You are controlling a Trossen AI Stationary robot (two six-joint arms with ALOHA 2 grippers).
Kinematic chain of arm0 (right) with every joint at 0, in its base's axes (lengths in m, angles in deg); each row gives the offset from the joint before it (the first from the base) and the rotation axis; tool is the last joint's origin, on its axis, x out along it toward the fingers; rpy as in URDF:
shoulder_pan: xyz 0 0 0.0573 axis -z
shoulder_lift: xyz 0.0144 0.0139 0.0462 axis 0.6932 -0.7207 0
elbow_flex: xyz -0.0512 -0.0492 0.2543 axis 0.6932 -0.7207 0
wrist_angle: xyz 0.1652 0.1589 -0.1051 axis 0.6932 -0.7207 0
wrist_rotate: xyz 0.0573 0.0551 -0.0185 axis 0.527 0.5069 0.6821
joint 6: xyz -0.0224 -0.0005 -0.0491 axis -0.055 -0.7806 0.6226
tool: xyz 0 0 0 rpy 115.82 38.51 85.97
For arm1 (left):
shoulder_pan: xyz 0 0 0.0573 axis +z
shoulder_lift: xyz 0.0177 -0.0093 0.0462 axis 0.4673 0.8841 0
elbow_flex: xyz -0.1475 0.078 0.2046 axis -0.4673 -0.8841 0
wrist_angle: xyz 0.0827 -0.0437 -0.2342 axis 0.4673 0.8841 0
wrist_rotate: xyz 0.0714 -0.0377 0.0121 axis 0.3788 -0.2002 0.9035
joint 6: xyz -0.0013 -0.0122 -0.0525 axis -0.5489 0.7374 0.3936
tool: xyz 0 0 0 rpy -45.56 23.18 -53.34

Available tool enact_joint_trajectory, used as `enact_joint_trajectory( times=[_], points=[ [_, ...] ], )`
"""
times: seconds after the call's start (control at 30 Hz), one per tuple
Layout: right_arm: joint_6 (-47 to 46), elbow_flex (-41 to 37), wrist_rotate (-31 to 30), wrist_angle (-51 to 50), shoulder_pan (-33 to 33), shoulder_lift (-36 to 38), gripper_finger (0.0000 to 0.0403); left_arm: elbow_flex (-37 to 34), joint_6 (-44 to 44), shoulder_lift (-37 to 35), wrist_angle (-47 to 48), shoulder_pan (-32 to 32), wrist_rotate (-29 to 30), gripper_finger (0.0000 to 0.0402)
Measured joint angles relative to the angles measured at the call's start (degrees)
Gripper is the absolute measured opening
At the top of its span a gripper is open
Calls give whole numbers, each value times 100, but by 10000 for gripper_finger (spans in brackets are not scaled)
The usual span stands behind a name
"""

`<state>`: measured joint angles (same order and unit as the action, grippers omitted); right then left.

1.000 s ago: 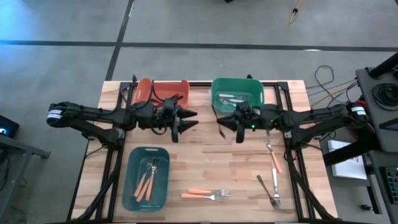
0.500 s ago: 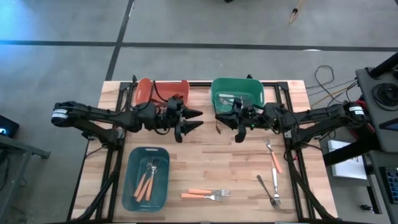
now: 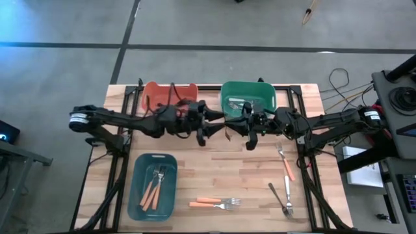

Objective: Sort silverware by color (type)
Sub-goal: Put the black fork into the orange bin

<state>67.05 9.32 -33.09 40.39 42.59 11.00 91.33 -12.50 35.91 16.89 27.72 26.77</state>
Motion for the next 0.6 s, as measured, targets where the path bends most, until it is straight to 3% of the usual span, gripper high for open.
enact_joint_trajectory(
  times=[0.33, 0.6],
  points=[
    [52, 0, 16, -13, 0, -9, 9, 499, -288, 323, 158, 50, -234, 152],
    [62, 0, 13, -13, -2, -9, 9, 499, -205, 323, 186, 103, -205, 28]
  ],
)
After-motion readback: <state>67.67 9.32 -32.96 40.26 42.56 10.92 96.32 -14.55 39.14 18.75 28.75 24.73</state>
